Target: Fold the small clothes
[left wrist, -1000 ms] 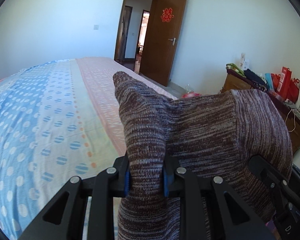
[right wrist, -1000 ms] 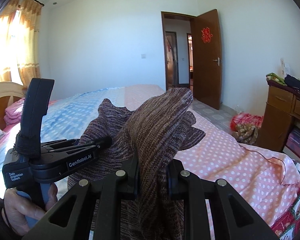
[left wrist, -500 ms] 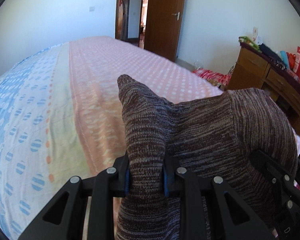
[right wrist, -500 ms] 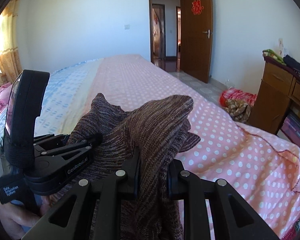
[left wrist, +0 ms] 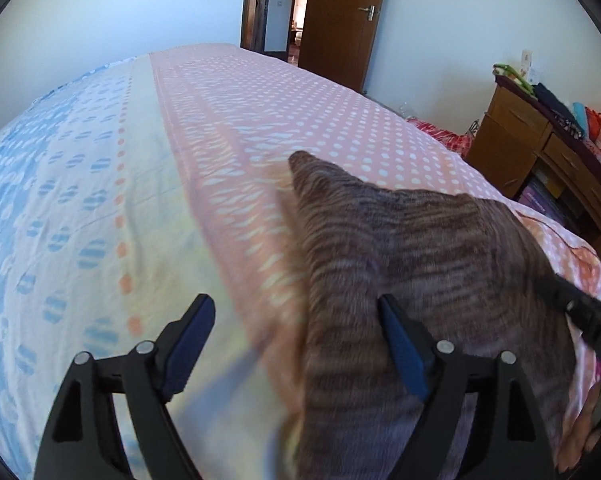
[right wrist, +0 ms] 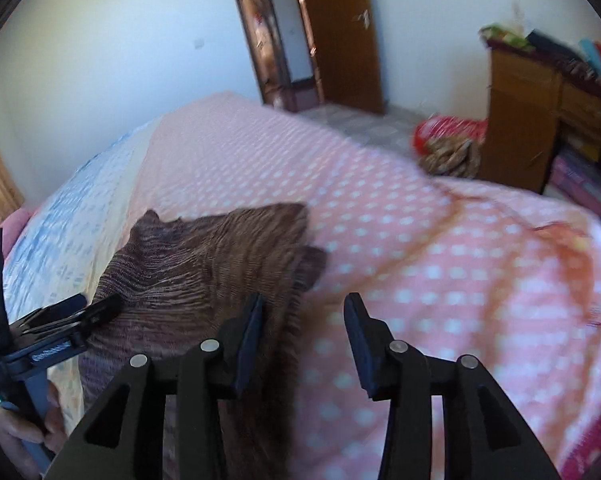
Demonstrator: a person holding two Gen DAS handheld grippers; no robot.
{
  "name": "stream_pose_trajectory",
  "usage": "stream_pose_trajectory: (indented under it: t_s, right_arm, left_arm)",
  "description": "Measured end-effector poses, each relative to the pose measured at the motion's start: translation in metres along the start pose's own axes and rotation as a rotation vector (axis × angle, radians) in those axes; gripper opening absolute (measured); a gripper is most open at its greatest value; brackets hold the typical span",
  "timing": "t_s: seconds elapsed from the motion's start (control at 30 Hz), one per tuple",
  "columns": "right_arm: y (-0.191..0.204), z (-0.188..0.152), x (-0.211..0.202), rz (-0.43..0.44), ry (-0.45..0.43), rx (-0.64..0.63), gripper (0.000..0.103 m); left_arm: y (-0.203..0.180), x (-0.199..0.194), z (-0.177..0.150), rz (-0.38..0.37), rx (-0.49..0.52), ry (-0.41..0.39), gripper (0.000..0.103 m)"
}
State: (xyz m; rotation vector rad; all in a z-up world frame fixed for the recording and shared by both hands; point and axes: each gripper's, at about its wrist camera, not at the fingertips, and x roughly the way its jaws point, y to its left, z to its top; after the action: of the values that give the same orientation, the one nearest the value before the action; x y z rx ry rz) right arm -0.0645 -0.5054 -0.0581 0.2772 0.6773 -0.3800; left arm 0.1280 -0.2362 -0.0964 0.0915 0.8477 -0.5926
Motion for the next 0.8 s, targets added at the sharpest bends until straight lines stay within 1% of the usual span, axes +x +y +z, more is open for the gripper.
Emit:
stream_pose_trajectory:
  t_s: [0.07,0.13,0.23,0.33,0.4,0.47,0.53,0.57,0.6,0.63,0.67,0.7,0.73,0.77,0.8]
  right_arm:
    - [-0.001,-0.011,-0.033,-0.009,-0.053,-0.049,0.044]
    - [0.004,-0.027,-0.063,0.035,-0.064,-0.1,0.044]
    - [0.015,-0.053,-0.09,0.091,-0.037,-0.142,0.044]
    - [0.024,-0.076,-0.093,0.13,0.026,-0.142,0.044]
    - [0.028,-0.088,-0.088,0.118,0.049,-0.158,0.044]
    - [0.032,-0.095,-0.083,0.109,0.065,-0.154,0.044]
    - [0.032,-0.096,-0.074,0.1,0.084,-0.148,0.042]
    - [0.033,-0.096,-0.07,0.097,0.091,-0.155,0.033]
    - [0.033,-0.096,-0.066,0.101,0.105,-0.16,0.026]
    - [0.031,-0.096,-0.061,0.103,0.113,-0.153,0.016]
    - [0.03,-0.096,-0.061,0.092,0.108,-0.147,0.014]
    - [0.03,-0.095,-0.06,0.091,0.109,-0.147,0.007]
    - [0.028,-0.094,-0.059,0.084,0.11,-0.156,0.006]
    - [0.028,-0.094,-0.059,0.077,0.111,-0.163,0.005]
    - [0.027,-0.094,-0.06,0.074,0.114,-0.16,0.005]
  left_arm:
    - [0.011,-0.019,-0.014,-0.027,-0.018,-0.005,0.091]
    - [0.018,-0.036,-0.032,-0.047,-0.039,-0.007,0.091]
    - [0.017,-0.049,-0.055,-0.101,-0.047,0.012,0.091]
    - [0.006,-0.05,-0.074,-0.129,-0.027,0.048,0.091]
    - [-0.006,-0.047,-0.083,-0.096,0.019,0.071,0.091]
    - [-0.012,-0.044,-0.09,-0.061,0.041,0.094,0.091]
    - [-0.018,-0.044,-0.096,-0.027,0.064,0.088,0.091]
    - [-0.021,-0.045,-0.098,-0.014,0.077,0.087,0.091]
    - [-0.022,-0.046,-0.1,-0.003,0.084,0.087,0.091]
    - [-0.024,-0.046,-0.103,0.004,0.091,0.086,0.091]
    - [-0.027,-0.047,-0.105,0.013,0.103,0.081,0.089]
    - [-0.029,-0.049,-0.108,0.016,0.12,0.074,0.083]
    - [-0.032,-0.051,-0.111,0.008,0.138,0.066,0.079]
    - [-0.034,-0.054,-0.113,0.0,0.158,0.062,0.069]
    - [-0.037,-0.057,-0.115,-0.008,0.188,0.059,0.055]
